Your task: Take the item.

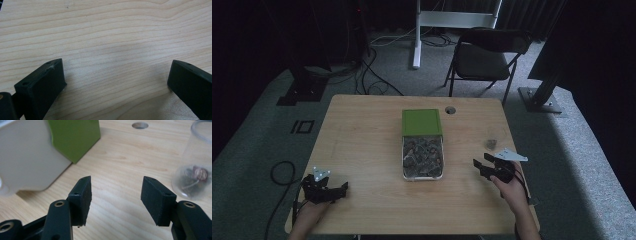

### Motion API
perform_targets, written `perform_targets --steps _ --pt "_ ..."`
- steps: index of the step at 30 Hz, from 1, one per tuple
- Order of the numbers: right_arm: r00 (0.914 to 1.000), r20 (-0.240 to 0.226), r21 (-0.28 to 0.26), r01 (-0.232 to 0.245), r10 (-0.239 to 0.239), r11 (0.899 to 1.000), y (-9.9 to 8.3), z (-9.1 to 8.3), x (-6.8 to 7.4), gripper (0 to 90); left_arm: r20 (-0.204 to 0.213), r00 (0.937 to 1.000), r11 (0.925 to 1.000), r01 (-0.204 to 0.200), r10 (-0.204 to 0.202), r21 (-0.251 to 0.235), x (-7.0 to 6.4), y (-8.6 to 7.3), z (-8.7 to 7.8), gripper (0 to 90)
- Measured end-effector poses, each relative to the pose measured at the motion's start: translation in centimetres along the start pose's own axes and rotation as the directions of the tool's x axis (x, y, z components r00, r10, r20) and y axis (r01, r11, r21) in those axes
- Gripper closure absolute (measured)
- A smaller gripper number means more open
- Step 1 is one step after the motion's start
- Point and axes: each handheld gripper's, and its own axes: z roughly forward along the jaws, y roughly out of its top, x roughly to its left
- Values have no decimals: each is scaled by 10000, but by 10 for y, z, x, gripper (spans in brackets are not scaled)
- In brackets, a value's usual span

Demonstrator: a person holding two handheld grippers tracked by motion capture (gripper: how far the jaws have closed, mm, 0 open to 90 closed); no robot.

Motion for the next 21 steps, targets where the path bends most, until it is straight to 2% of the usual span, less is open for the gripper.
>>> perform_targets --steps 10,18,21 --pt "9999 66 321 97 -99 9994 -18 -3 -1 372 1 10000 10000 4 -4 -1 0 0 0 17" --pt "9986 21 747 520 -523 9959 -31 -3 -1 340 0 10000 10000 8 -8 -2 0 0 0 17" --pt "9985 -7 837 541 -543 9950 -35 -5 -1 330 0 10000 10000 4 -4 -2 0 0 0 17"
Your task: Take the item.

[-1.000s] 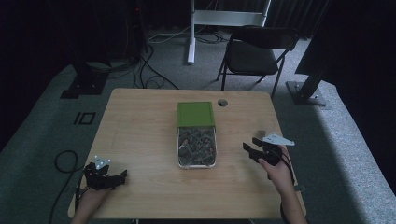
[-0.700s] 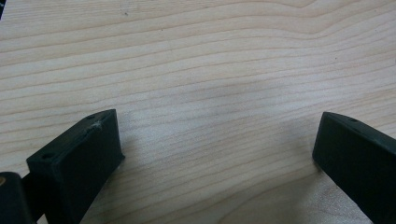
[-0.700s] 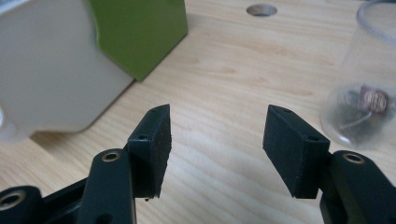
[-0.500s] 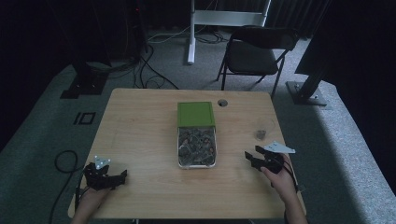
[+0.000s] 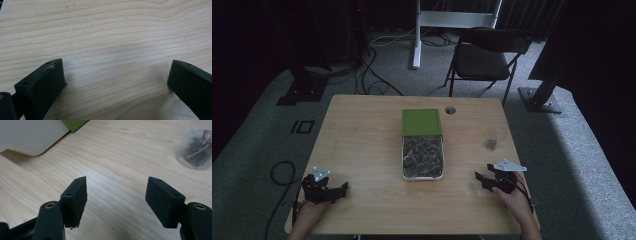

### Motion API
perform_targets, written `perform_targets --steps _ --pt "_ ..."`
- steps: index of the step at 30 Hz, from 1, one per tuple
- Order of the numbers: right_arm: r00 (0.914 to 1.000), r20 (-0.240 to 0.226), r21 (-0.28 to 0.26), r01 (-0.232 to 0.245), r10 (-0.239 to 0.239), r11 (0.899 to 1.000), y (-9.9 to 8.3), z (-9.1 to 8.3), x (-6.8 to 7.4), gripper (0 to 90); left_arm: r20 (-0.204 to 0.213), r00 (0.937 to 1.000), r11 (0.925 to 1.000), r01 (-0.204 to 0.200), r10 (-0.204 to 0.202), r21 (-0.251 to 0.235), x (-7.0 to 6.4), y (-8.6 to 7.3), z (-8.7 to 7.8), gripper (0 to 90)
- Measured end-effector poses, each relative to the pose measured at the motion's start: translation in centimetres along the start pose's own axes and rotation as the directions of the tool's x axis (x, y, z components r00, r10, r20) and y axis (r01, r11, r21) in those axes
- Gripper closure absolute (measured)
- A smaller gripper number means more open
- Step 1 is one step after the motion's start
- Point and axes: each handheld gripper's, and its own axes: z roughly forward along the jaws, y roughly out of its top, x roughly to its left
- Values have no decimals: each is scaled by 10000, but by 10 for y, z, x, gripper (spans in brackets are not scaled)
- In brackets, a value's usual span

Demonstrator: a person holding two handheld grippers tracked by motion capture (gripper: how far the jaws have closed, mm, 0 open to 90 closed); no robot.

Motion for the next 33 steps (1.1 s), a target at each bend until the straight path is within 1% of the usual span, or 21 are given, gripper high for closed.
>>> perform_targets --steps 2,8,12,15,20,22,25,28,31,33 --pt "10000 -51 33 32 -31 10000 -2 -1 0 319 0 10000 10000 1 -1 0 0 0 0 17" --pt "9988 -461 60 195 -192 9998 -11 -5 2 280 0 10000 10000 6 -6 0 0 0 0 17" --pt "9977 -575 145 373 -364 9992 -15 -7 1 272 0 10000 10000 1 -1 -1 0 0 0 17" --pt "9957 -699 299 626 -604 9976 -19 -9 2 260 1 10000 10000 -1 1 3 0 0 0 17" --pt "9944 -873 278 628 -602 9976 -23 -12 3 253 -29 10000 10000 42 -42 4 0 0 0 17" --pt "9935 -915 334 712 -679 9969 -25 -14 4 250 -31 10000 10000 44 -44 3 0 0 0 17" --pt "9909 -1008 580 952 -890 9938 -27 -15 6 236 -31 10000 10000 43 -43 4 0 0 0 17" --pt "9865 -1150 804 1262 -1165 9887 -28 -15 9 226 -30 10000 10000 41 -41 5 0 0 0 17" --pt "9809 -1225 1061 1641 -1509 9807 -29 -15 12 208 -31 10000 10000 43 -43 5 0 0 0 17" --pt "9796 -1307 1059 1667 -1524 9803 -29 -15 14 207 -31 10000 10000 42 -42 3 0 0 0 17"
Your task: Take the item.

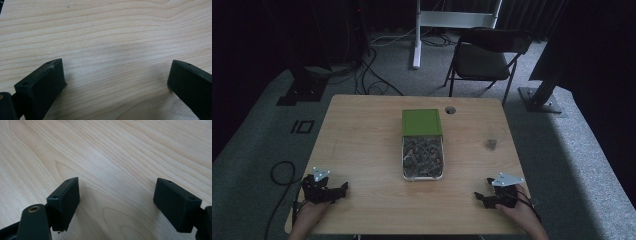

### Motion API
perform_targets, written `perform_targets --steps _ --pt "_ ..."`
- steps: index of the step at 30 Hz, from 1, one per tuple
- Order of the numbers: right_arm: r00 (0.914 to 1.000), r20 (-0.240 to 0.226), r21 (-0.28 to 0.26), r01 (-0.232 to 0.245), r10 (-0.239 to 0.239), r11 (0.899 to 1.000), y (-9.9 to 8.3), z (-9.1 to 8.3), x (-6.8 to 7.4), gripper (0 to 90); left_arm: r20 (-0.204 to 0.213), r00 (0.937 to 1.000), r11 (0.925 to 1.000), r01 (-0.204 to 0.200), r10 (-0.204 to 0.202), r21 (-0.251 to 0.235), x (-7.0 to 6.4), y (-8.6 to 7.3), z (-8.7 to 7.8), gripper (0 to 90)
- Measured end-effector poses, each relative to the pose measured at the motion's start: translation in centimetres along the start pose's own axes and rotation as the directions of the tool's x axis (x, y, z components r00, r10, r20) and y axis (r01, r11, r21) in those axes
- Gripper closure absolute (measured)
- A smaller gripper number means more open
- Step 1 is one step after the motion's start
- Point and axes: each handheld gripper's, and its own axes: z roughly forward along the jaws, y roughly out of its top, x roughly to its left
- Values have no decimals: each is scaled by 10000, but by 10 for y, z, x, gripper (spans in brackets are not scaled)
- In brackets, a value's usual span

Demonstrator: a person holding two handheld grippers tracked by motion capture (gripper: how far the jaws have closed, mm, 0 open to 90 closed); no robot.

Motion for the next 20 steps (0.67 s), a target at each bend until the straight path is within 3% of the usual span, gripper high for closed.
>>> perform_targets --steps 7,9,12,20 --pt "9995 -299 14 -119 119 9999 -1 -1 -1 180 -2 10000 10000 -11 11 10 0 0 0 17" --pt "9987 -493 63 -79 82 9999 -1 0 -2 121 -2 10000 10000 -15 15 15 0 0 0 17" --pt "9994 -308 179 185 -180 9997 0 1 1 119 -3 10000 10000 -16 16 17 0 0 0 17" --pt "9994 -297 187 194 -189 9996 0 1 2 119 -56 10000 10000 46 -45 14 0 0 0 17"
